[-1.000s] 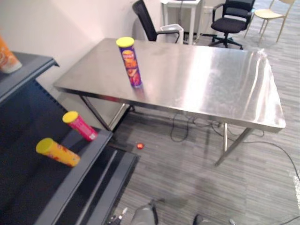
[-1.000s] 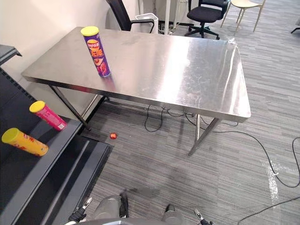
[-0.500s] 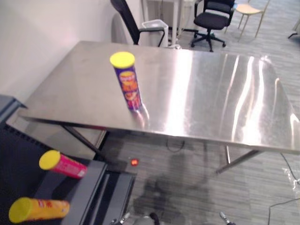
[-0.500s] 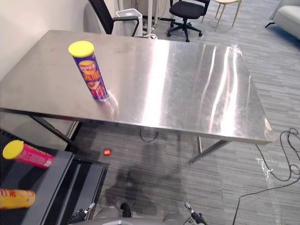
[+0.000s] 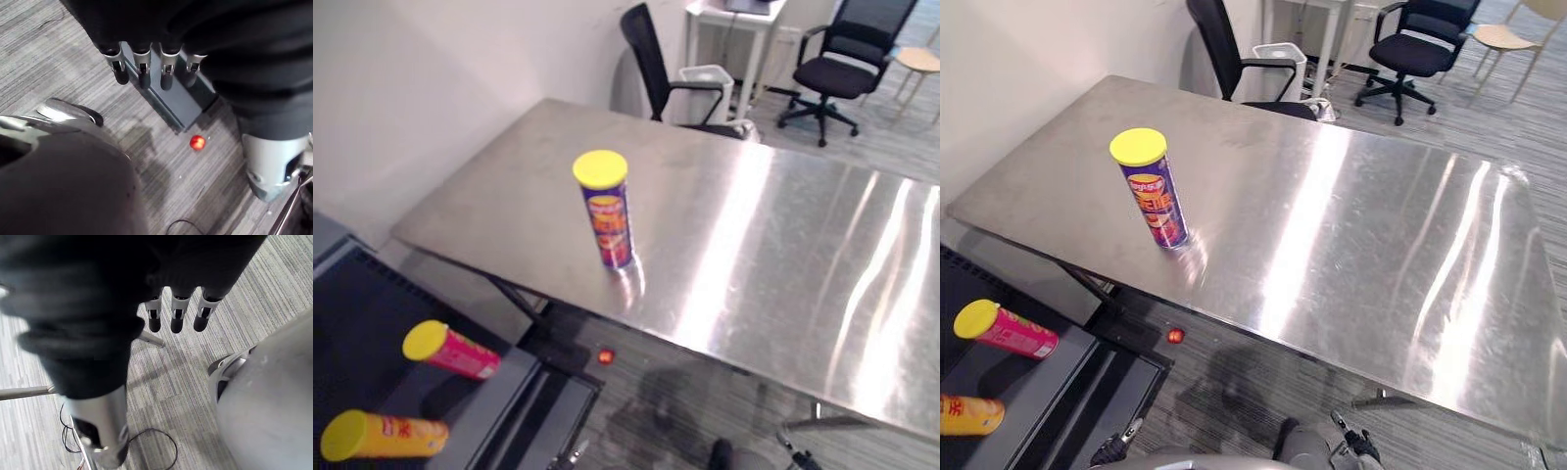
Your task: Put the gum and the chips on the shelf.
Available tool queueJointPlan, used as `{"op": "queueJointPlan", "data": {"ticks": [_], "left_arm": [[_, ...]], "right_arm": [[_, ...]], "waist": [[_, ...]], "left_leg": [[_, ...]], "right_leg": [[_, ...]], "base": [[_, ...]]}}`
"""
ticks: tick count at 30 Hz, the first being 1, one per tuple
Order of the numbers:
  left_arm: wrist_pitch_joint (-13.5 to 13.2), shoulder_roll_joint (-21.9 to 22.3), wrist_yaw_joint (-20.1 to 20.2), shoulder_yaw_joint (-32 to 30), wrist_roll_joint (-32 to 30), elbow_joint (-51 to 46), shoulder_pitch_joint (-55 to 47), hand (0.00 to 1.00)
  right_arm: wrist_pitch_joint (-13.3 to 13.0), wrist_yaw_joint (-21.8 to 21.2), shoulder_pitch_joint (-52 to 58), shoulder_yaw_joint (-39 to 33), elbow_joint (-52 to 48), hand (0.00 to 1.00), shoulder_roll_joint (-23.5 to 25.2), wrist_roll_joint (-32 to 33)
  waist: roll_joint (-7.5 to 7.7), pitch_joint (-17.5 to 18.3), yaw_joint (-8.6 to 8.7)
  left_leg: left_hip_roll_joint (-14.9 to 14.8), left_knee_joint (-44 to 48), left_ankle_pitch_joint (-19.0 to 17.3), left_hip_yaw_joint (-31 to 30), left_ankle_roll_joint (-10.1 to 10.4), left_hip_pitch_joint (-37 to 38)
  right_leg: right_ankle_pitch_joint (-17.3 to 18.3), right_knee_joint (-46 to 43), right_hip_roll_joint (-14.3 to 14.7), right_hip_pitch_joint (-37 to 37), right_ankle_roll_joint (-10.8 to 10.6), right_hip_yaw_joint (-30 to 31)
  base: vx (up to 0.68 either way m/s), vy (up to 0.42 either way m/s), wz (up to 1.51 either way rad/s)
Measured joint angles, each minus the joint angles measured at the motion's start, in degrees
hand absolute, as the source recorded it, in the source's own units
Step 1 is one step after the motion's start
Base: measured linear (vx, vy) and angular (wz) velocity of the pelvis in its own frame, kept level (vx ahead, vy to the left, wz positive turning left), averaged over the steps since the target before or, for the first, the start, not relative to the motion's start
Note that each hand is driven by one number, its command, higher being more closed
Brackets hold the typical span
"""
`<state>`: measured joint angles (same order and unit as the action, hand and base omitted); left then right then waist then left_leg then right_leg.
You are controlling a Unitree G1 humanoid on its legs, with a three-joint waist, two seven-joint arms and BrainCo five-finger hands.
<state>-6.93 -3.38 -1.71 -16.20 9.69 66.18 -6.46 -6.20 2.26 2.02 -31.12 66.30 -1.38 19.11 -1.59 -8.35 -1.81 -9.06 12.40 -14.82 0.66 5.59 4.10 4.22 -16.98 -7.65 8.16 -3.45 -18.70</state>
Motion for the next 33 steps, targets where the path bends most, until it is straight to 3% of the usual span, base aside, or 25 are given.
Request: {"op": "queueJointPlan", "data": {"ticks": [1,4,6,8,15,23,33], "left_arm": [[-0.01,0.19,0.01,0.00,0.16,-0.14,0.00,0.00],[0.00,-1.16,0.11,-0.01,0.54,-0.24,-0.01,0.00],[0.01,-1.44,0.14,-0.04,0.78,-0.23,-0.02,0.00],[0.01,-1.45,0.17,-0.09,0.80,-0.23,-0.01,0.00],[0.02,-1.46,0.09,0.15,0.63,-0.15,-0.08,0.00],[0.12,-1.57,-0.02,0.02,0.22,0.05,-0.69,0.00],[0.25,-0.97,0.36,-2.87,-1.98,1.60,-0.37,0.00]], "right_arm": [[0.03,-0.02,0.00,0.03,0.10,0.00,0.17,0.00],[0.20,-0.09,-0.25,0.03,2.05,0.00,0.76,-0.05],[0.37,-0.09,-0.22,0.02,2.56,0.00,0.83,-0.05],[0.51,-0.12,-0.22,0.00,2.92,0.00,0.83,-0.14],[0.57,-0.06,-0.12,-1.58,4.25,0.00,0.69,-0.40],[0.71,0.12,1.34,-4.62,4.28,0.00,0.04,-0.41],[0.79,0.69,1.91,-20.58,4.26,0.00,-3.28,2.38]], "waist": [[0.03,-0.01,0.01],[2.44,0.07,-0.07],[2.91,0.24,-0.06],[2.88,0.29,-0.04],[2.76,0.69,0.04],[2.29,1.64,0.06],[1.28,3.01,1.11]], "left_leg": [[0.17,-0.29,0.29,-0.06,-0.16,0.03],[1.13,-0.59,1.31,-0.35,0.12,-1.28],[1.29,-1.17,1.31,-0.47,0.12,-1.70],[1.40,-1.38,1.31,-0.65,0.12,-1.86],[1.72,-4.38,1.31,-0.67,0.12,-1.87],[1.91,-5.77,1.35,1.87,0.11,0.28],[2.70,-8.68,1.41,5.85,0.01,4.58]], "right_leg": [[0.04,0.48,-0.19,-0.44,-0.06,-0.34],[-0.19,6.47,-0.30,-2.81,-0.43,-1.15],[-1.23,10.36,0.23,-4.12,-1.53,-1.23],[-4.38,15.27,1.21,-5.81,-1.36,-1.62],[-9.36,22.97,1.96,-7.88,-1.22,-1.84],[-10.00,23.37,1.91,-8.27,-1.67,0.58],[-10.38,23.13,1.80,-8.45,-2.08,4.68]], "base": [[0.01,-0.006,0.35],[-0.03,-0.020,0.31],[-0.03,0.005,0.12],[-0.05,0.020,0.02],[-0.08,0.010,0.00],[-0.04,0.009,-0.14],[0.06,0.039,-0.22]]}}
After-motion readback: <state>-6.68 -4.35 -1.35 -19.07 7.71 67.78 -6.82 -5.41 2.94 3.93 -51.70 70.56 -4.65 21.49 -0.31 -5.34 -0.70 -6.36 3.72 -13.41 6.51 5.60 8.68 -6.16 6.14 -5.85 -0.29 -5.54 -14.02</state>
